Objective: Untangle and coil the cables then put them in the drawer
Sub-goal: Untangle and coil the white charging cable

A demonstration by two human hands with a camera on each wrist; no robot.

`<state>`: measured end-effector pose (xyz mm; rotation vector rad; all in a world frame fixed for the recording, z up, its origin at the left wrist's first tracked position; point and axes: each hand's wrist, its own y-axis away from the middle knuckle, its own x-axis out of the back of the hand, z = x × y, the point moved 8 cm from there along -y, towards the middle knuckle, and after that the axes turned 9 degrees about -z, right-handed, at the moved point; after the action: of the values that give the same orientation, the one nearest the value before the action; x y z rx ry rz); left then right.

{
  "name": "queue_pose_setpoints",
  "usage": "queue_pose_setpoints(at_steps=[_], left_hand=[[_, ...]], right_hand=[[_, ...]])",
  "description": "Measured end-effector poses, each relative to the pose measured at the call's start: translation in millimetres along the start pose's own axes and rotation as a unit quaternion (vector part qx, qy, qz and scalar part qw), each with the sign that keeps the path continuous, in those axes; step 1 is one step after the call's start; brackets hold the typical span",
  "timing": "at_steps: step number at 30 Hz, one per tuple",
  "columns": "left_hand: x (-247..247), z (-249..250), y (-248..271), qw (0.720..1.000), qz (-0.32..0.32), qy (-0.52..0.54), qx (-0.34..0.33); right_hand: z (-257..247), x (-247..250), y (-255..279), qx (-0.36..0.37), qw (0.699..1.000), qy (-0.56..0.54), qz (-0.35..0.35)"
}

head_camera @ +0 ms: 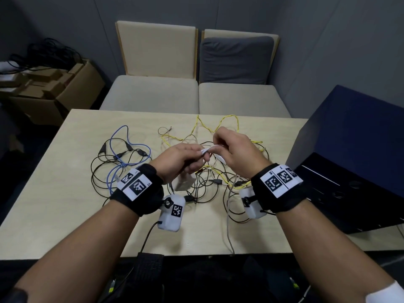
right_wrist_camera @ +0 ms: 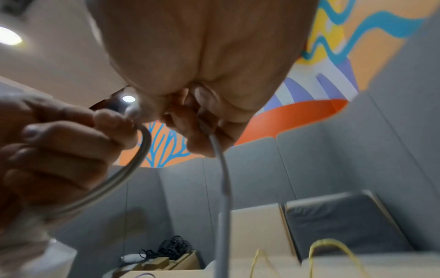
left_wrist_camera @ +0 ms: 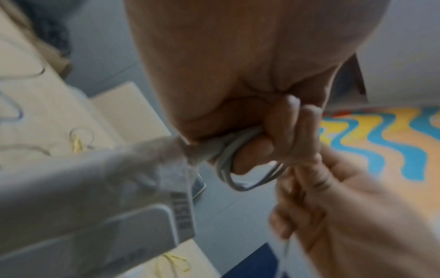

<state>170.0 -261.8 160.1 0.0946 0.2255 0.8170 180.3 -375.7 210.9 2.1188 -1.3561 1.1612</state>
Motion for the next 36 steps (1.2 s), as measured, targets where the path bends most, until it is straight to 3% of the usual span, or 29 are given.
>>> queue_pose_setpoints(at_steps=[6,12,18,21,23,29,32,36], left_hand=[[11,26,4,0.971,0.014,0.221,-0.093],[13,35,4,0.936,0.043,0.313,-0.157],[28,27,5,0.916,0.106,0.333,-0.196],[42,22,6,0.906,0.18,0.328,-0.198],[51,22,5,0.902,0.215,0.315,-0.201],[61,14,7,0.907,0.287,0.233,-0.201],[61,11,8,0.93,0.314,0.099,-0.162],[54,5,4,0.947,0.297,-0.06,-0.103]], right_hand=[[15,-8,-2,-0.041,0.991,-0.123,0.04],[26,-33,-5,-0.079,0.984,-0.159,0.029],[30,-65,3,-0.111,0.987,-0.11,-0.043],[24,-82,8,-0.105,0.987,-0.038,-0.117],[24,-88,12,-0.114,0.983,-0.001,-0.146],[12,-76,10,-0.094,0.984,0.029,-0.149],[7,-63,6,-0.08,0.989,0.042,-0.12],[-3,-57,5,-0.052,0.988,0.054,-0.133]])
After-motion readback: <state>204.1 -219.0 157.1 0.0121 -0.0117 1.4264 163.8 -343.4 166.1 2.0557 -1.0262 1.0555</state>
